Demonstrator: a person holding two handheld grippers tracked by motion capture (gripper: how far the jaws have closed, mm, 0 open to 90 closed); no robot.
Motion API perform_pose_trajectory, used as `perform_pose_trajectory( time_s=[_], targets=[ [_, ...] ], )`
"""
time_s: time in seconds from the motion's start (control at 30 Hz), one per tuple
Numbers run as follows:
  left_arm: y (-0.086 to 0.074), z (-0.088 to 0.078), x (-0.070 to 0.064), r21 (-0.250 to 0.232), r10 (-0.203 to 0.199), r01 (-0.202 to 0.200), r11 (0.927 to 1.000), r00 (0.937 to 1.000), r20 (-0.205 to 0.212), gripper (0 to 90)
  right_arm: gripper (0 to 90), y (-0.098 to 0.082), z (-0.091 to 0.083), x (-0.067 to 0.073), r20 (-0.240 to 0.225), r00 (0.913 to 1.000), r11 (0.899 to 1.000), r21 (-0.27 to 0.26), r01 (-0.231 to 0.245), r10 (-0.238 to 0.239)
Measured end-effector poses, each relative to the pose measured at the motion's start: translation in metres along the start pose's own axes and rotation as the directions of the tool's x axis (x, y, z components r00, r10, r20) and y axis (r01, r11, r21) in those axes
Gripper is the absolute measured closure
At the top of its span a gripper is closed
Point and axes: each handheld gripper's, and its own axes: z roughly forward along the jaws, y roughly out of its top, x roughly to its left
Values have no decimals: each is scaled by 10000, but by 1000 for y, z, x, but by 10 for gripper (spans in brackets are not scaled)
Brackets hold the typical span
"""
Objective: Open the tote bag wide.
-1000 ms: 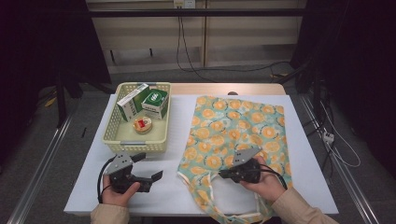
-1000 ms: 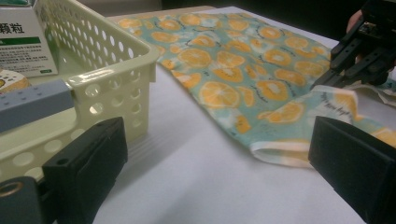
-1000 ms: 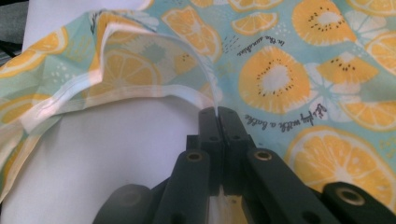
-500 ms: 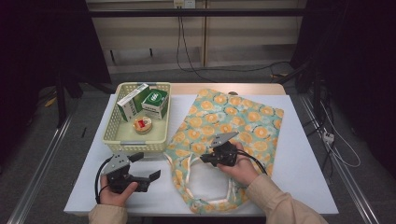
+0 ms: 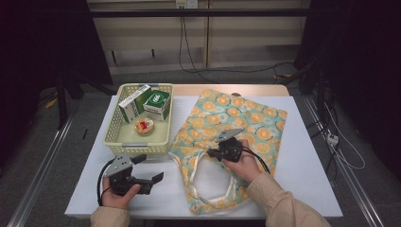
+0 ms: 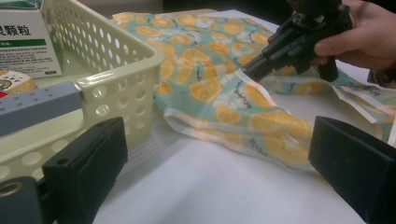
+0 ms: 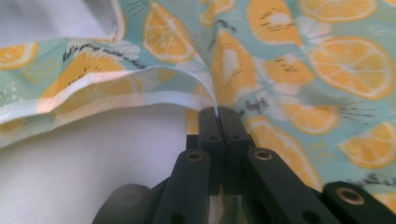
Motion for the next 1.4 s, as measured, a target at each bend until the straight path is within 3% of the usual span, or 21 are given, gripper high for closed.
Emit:
perform_pose_trajectory(
  time_s=[0.2, 0.4, 0.6, 0.8, 0.83, 0.97, 1.07, 1.1, 1.33, 1.4],
  targets=[
    [-1, 0, 0, 10, -82, 82, 10000, 10000, -3, 43, 900, 1, -5, -9, 525, 9986, 10000, 84, 45, -49],
    [-1, 0, 0, 9, -72, 72, 10000, 10000, 4, 43, 900, -2, -4, -19, 901, 9957, 9997, 107, -230, 220],
    [0, 0, 0, 6, -51, 51, 10000, 10000, 8, 43, 898, 2, 5, -6, 394, 9992, 10000, -14, -55, 55],
    [0, -1, 0, 28, -34, 34, 10000, 10000, -5, 43, 887, 6, 9, -5, 74, 9999, 9999, -122, -102, 103],
    [0, -1, 0, -12, -83, 83, 10000, 10000, 6, 43, 858, 6, 9, -6, -42, 9999, 9999, -91, -135, 135],
    [-1, -2, 1, -11, -80, 80, 10000, 10000, -21, 43, 557, 6, 1, -3, -71, 9997, 9997, -38, -239, 239],
    [-1, -2, 2, -4, -90, 90, 10000, 9999, -45, 43, 433, 4, -16, 3, -227, 9997, 9992, -393, -85, 77],
    [-1, -2, 2, 13, -90, 91, 10000, 10000, -35, 43, 354, 3, -26, 5, -379, 9993, 9992, -395, -74, 59],
    [-1, -3, 3, -82, -233, 232, 9997, 9997, -87, 43, 244, -12, -50, 14, -891, 9959, 9955, -930, -209, 126],
    [-2, -3, 3, -79, -232, 232, 9997, 9997, -107, 43, 212, -17, -53, 17, -864, 9962, 9970, -779, -3, -65]
  ],
)
